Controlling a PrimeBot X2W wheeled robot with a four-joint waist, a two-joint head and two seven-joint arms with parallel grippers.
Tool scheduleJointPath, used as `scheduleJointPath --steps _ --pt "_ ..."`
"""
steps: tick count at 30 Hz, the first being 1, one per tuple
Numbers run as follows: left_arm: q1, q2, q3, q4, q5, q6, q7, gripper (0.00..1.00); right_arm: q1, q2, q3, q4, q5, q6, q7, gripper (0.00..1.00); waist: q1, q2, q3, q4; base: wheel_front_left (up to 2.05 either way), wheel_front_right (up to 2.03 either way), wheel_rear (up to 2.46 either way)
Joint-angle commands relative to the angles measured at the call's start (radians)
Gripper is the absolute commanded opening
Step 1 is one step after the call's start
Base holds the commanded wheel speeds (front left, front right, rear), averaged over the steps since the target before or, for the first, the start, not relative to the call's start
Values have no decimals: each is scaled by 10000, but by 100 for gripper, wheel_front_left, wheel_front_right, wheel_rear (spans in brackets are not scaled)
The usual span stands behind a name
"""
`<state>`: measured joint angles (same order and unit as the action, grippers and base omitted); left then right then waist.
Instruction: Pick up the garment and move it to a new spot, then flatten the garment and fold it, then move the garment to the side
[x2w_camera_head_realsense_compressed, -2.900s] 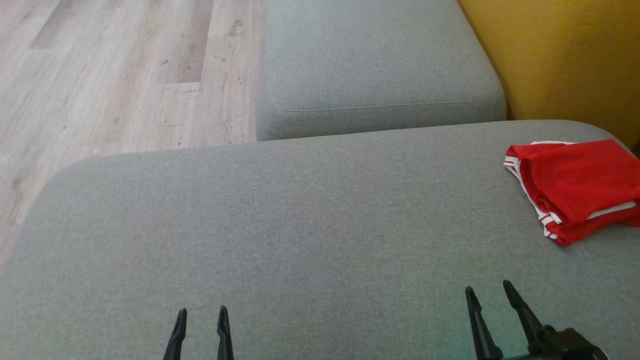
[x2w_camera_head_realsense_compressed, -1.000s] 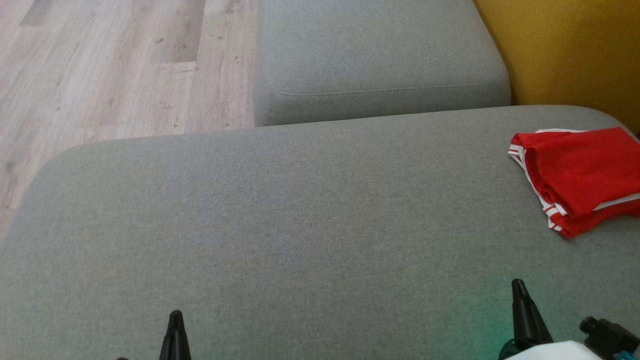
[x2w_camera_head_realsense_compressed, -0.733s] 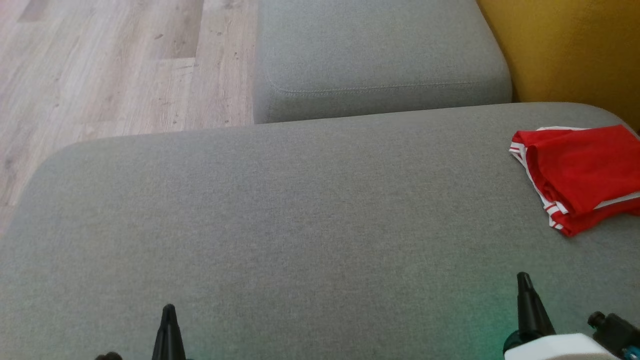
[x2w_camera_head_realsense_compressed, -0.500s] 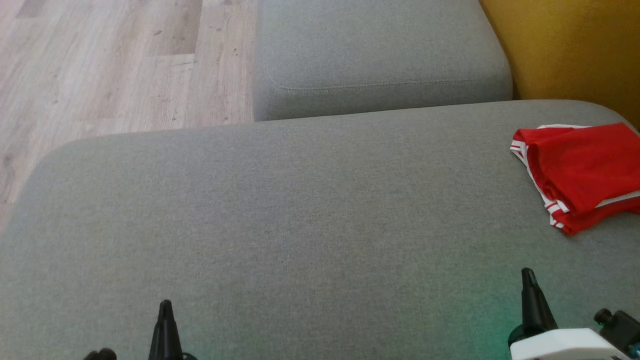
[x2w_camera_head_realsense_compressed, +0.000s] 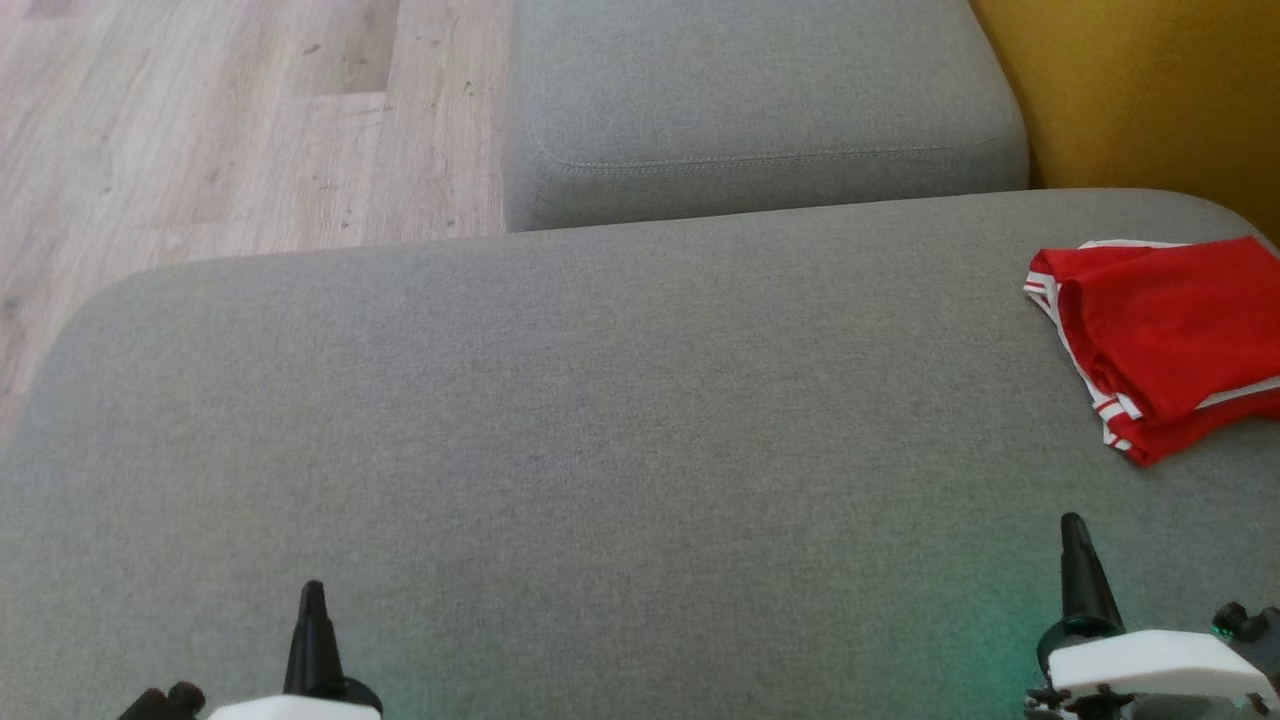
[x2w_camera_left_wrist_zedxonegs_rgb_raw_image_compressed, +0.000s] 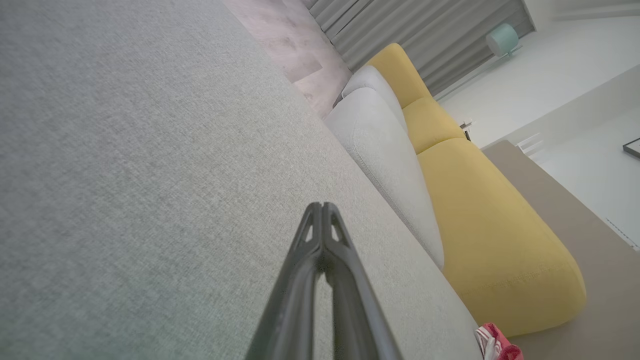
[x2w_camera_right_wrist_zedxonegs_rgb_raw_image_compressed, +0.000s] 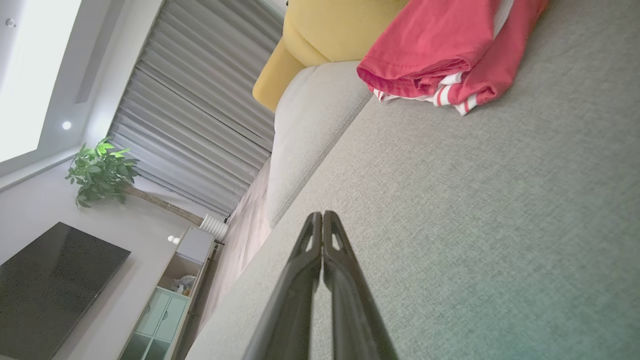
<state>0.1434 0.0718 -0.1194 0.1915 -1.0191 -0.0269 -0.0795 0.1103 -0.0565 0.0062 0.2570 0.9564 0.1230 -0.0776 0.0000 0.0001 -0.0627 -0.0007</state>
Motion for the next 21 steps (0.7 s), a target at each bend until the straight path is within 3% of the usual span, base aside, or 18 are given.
scheduleJointPath --steps 1,21 --pt "-613 121 349 -258 -291 -68 47 0 -599 -192 43 -295 340 47 60 0 0 -1 18 1 0 0 0" --pt "-1310 119 920 31 -2534 -431 613 0 -1179 -202 -276 -239 2778 58 634 0 0 -1 258 3 0 0 0"
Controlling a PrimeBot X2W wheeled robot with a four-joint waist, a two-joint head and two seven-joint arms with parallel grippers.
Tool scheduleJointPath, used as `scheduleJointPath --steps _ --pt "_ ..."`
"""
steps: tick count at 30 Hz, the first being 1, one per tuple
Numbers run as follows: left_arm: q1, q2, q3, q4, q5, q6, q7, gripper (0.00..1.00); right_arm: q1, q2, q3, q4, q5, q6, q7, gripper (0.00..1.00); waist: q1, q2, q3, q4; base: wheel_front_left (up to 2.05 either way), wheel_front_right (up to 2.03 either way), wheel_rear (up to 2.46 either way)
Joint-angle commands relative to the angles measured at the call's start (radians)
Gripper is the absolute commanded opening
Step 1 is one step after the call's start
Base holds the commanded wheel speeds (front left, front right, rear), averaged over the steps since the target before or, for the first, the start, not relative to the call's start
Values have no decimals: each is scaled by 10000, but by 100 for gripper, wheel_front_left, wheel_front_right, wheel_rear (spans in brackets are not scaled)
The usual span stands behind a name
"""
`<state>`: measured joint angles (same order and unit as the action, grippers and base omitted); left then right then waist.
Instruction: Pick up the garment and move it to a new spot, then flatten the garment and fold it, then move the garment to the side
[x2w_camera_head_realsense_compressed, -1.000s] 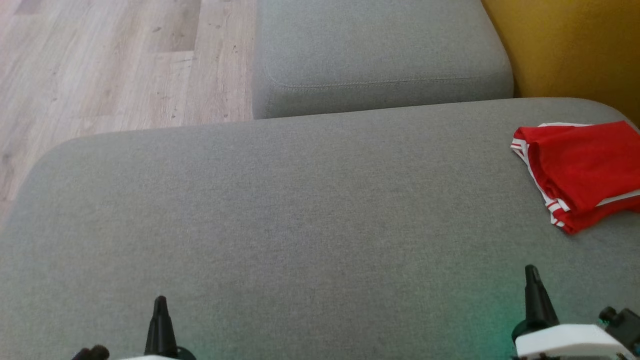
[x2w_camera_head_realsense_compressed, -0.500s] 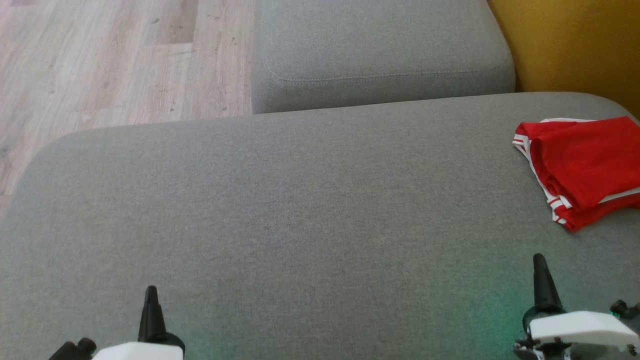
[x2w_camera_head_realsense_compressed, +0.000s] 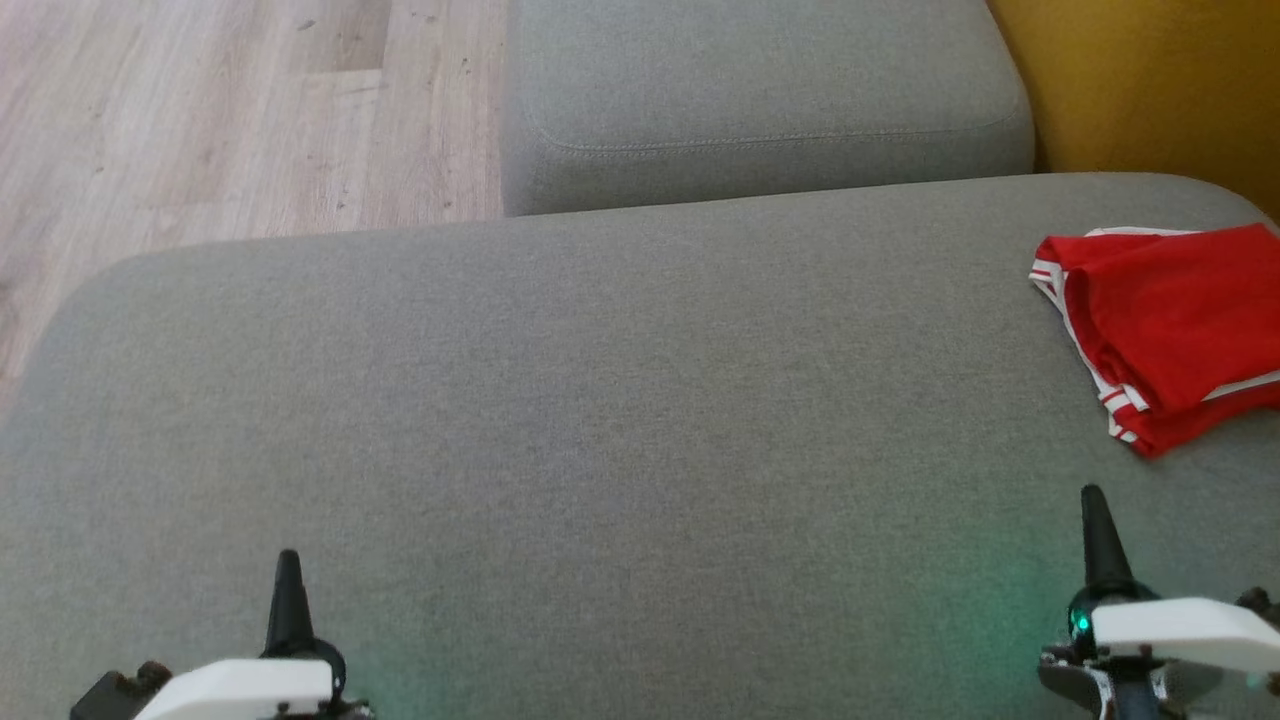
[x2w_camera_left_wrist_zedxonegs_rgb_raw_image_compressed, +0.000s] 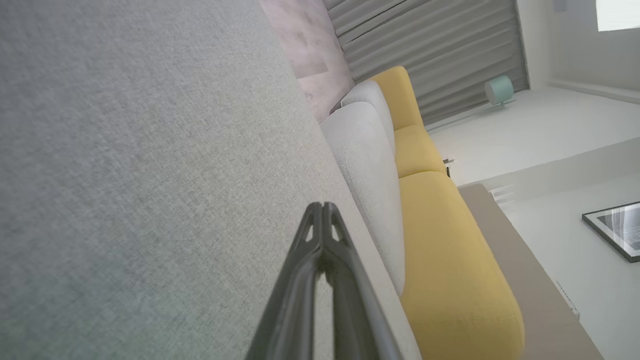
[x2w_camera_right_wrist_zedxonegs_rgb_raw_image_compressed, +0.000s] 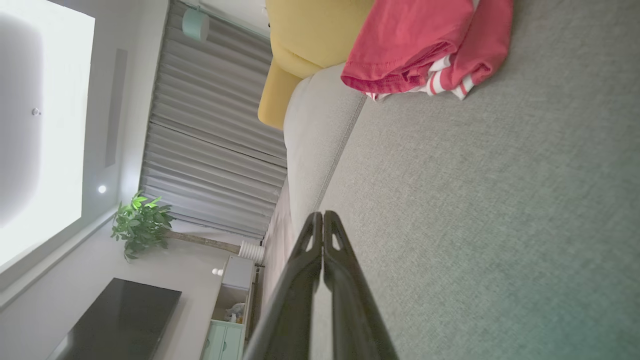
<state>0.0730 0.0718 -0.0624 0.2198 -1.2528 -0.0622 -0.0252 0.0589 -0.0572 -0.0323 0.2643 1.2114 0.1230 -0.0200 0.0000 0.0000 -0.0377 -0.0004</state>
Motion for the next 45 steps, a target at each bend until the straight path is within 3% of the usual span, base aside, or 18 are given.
scheduleJointPath --steps 1,33,45 --pt "-642 118 380 -239 -308 -96 100 0 -694 -195 93 -309 349 59 88 0 0 0 20 1 0 0 0" --pt "-1763 79 1342 228 -3857 -678 1045 0 -1626 -181 -461 -218 4217 77 1042 0 0 0 404 4 0 0 0" --pt "-1780 41 1407 236 -3854 -684 1099 0 -1641 -148 -514 -214 4223 77 1091 0 0 0 409 4 0 0 0"
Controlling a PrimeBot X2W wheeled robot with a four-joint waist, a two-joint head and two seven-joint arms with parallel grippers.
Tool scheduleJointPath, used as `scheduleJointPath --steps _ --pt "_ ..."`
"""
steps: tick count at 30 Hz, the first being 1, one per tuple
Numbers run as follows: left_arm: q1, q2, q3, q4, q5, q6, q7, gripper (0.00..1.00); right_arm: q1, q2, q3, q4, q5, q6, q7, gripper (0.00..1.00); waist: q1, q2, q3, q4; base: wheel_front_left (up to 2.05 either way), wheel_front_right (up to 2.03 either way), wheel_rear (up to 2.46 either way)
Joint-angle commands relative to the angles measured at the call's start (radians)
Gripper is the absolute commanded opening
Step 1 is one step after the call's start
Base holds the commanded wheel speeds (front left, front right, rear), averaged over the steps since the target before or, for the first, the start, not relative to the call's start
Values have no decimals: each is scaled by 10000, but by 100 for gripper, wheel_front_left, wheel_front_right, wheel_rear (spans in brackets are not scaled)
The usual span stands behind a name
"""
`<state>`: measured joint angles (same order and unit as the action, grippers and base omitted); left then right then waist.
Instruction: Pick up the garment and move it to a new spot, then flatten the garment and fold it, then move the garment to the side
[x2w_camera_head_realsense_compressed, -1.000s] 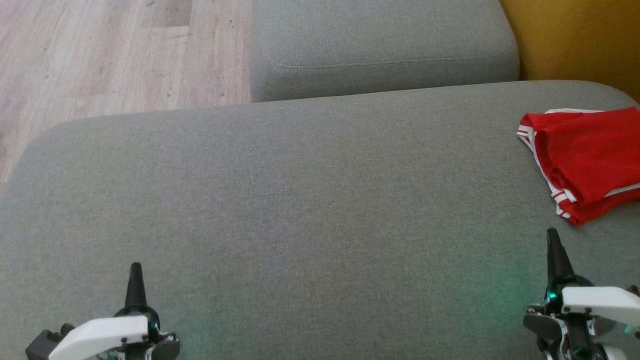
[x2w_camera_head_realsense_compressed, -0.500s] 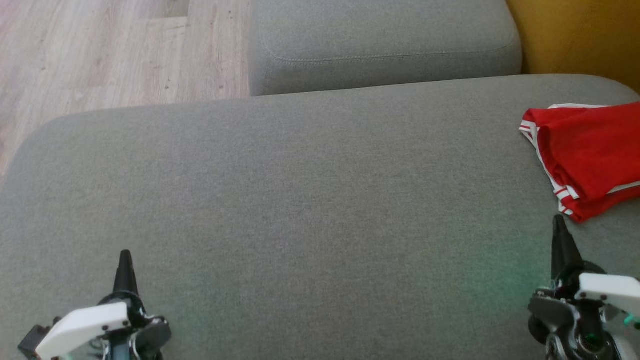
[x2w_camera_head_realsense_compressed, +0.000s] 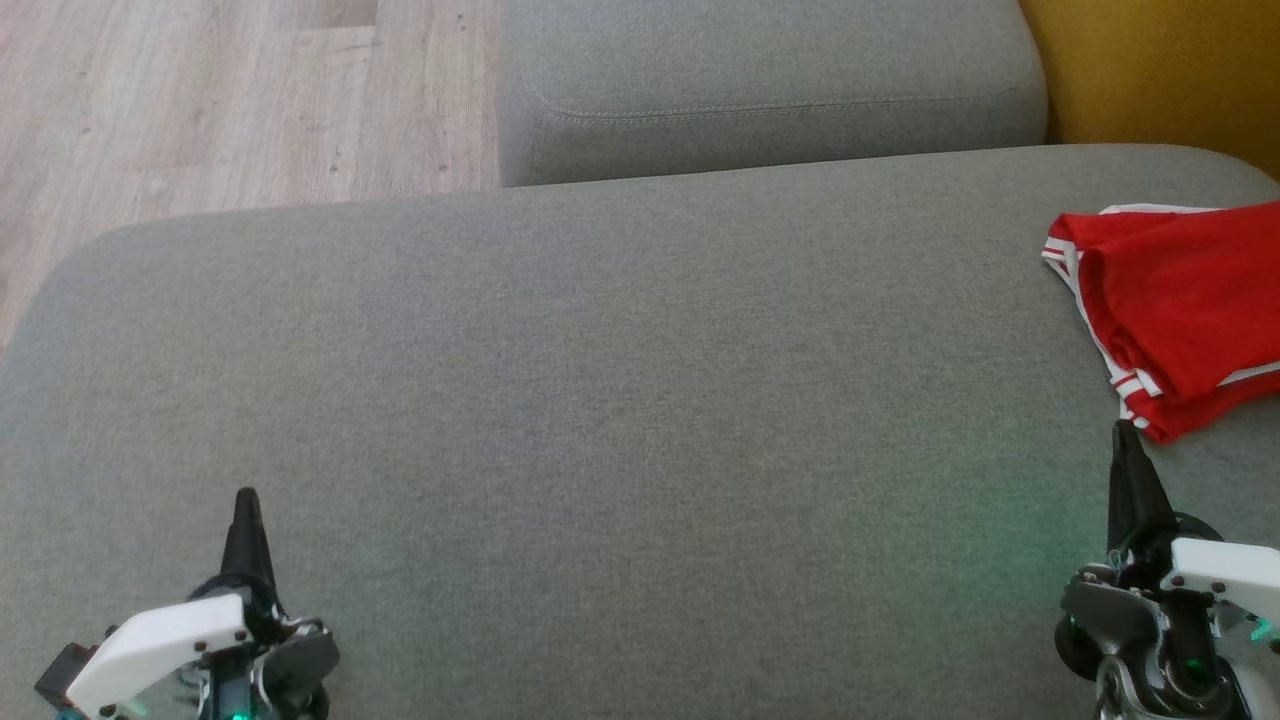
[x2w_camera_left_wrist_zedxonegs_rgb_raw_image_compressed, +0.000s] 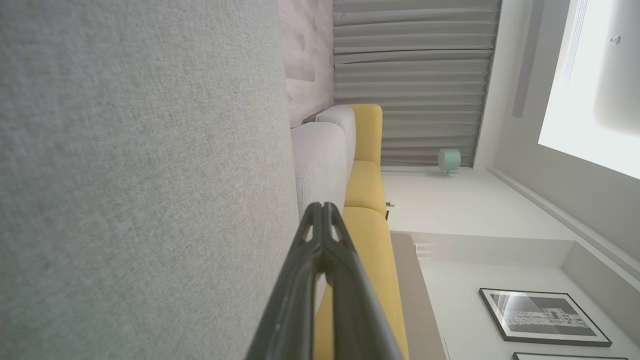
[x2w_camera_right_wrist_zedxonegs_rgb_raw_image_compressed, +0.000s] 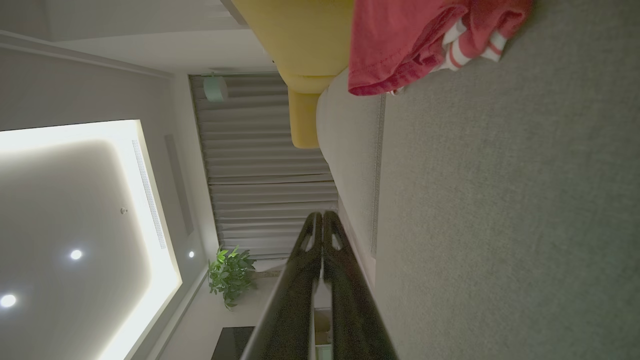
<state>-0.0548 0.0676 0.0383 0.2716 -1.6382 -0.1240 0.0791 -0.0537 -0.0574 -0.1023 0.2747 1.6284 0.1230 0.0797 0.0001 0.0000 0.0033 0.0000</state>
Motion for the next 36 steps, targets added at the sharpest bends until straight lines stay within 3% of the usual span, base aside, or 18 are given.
scheduleJointPath --steps 1,36 --pt "-502 80 404 -281 4 -67 59 0 -515 -143 182 -317 49 77 97 0 -1 0 -1 0 0 0 0" --pt "-512 -7 527 -275 106 -67 158 0 -524 -67 75 -310 -41 77 183 0 -1 0 -2 0 0 0 0"
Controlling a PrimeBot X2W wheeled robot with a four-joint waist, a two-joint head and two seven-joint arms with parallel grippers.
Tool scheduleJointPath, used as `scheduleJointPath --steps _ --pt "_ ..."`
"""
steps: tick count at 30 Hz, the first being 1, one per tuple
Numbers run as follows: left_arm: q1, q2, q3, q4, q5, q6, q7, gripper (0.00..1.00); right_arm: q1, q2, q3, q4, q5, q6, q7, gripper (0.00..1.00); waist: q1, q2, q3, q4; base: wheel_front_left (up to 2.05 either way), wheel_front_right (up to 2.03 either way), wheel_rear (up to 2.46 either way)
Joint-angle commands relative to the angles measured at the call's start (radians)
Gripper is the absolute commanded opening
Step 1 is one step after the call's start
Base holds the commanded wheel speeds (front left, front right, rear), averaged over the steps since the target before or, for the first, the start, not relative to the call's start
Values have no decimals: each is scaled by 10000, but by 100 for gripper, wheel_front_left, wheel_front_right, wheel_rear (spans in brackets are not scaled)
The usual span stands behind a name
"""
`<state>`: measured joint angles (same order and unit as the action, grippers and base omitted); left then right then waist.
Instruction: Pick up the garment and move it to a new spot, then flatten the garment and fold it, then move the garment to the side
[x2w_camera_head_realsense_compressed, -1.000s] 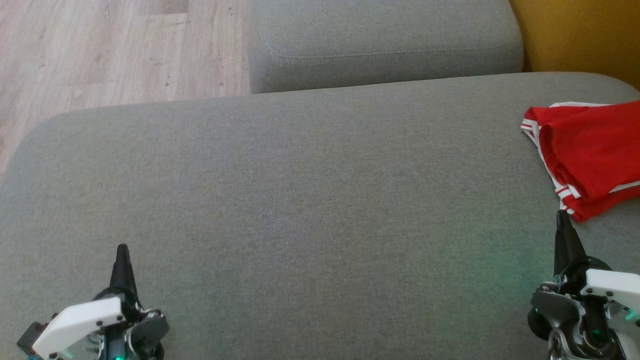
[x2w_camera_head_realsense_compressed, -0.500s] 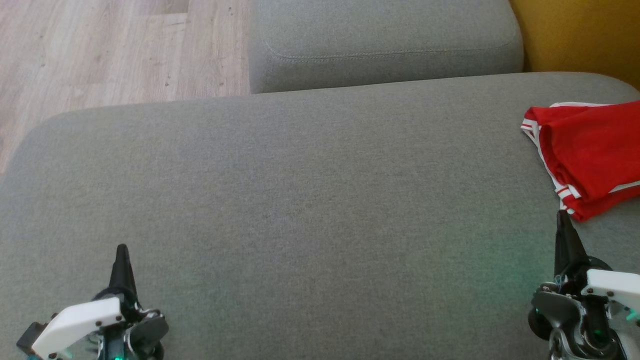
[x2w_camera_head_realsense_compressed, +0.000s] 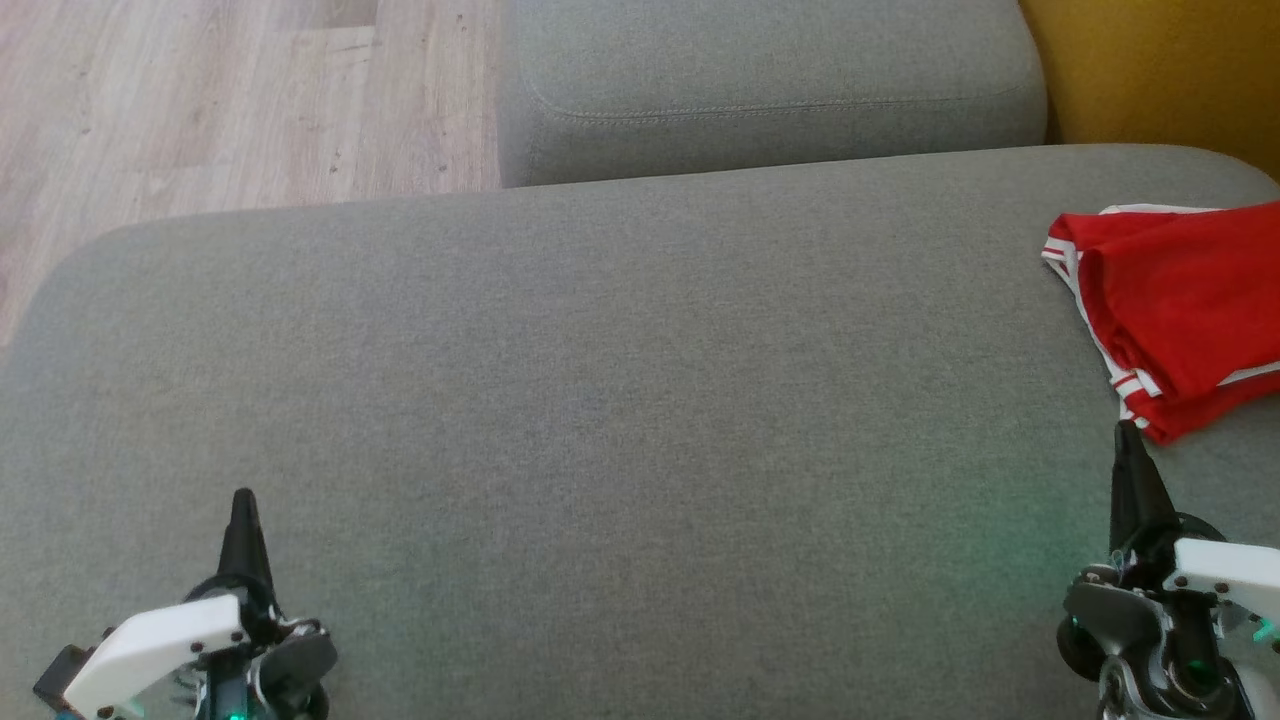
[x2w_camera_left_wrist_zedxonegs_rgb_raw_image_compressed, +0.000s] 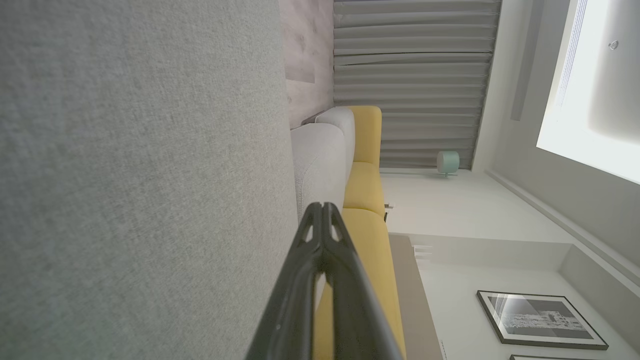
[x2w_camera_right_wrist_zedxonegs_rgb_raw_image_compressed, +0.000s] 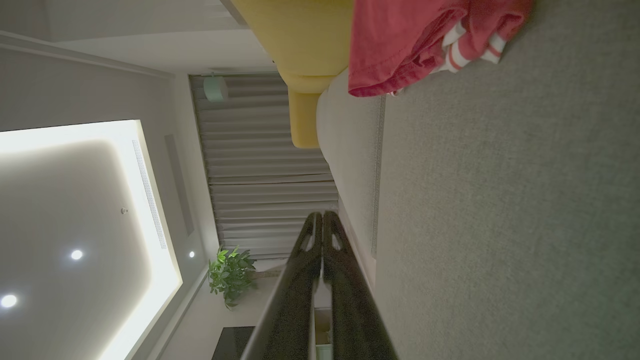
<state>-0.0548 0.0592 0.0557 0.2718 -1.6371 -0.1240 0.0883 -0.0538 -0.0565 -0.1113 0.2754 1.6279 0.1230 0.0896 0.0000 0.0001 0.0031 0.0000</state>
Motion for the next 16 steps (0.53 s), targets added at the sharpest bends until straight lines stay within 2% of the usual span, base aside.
scheduleJointPath --steps 1,16 --pt "-512 75 355 -276 97 -67 68 0 -523 -75 162 -317 -37 77 85 0 0 -1 0 0 0 0 0" --pt "-516 46 397 -275 132 -67 101 0 -526 -50 126 -315 -67 77 114 0 0 -1 0 0 0 0 0"
